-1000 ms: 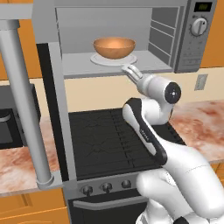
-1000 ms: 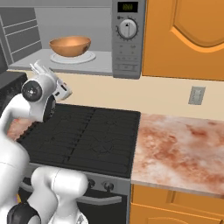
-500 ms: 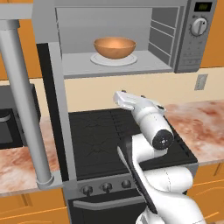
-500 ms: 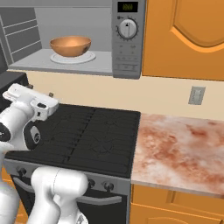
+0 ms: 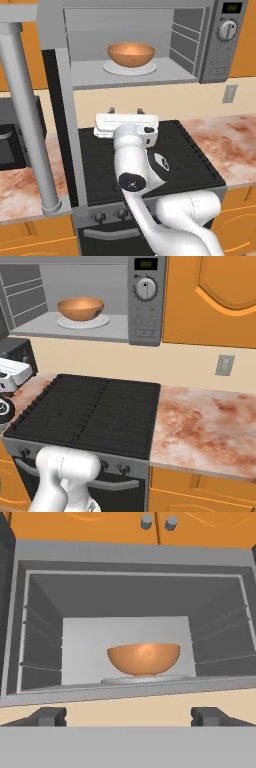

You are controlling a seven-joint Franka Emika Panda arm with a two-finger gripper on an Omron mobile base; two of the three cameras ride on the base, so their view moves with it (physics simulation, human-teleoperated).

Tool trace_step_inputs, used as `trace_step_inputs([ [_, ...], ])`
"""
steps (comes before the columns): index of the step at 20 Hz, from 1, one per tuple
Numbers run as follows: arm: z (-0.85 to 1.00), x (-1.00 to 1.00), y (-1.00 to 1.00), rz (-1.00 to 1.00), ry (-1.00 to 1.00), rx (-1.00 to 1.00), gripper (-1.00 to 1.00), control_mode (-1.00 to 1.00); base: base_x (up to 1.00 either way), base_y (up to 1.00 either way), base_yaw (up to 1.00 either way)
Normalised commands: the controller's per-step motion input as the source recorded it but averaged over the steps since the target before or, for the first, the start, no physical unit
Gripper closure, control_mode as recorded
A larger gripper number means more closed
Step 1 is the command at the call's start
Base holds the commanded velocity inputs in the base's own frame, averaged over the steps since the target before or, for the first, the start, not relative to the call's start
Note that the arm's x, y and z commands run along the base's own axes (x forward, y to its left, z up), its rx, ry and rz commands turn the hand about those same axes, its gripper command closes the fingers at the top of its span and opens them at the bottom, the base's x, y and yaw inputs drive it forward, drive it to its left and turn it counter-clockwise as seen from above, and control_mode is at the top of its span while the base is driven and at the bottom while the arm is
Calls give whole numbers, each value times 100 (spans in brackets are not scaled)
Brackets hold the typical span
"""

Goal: Remove the mango from the bowl and place it on the small plate. Then place the bowl with only the shrimp in the microwave, close the door, and press the start button to microwave the shrimp.

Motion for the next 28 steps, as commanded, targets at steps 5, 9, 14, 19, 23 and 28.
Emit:
trace_step_inputs([
  [5,-31,1,61,-20,-12,-25,-100,-100,0,0,0],
  [9,-61,5,46,-28,-6,-25,-100,-100,0,0,0],
  [14,-43,-1,86,-24,0,-23,-100,-100,0,0,0],
  [19,-14,-9,81,-13,0,-8,-100,-100,0,0,0],
  [23,-3,-20,80,-11,0,-9,-100,-100,0,0,0],
  [28,-11,-35,28,-3,-6,-12,-100,-100,0,0,0],
])
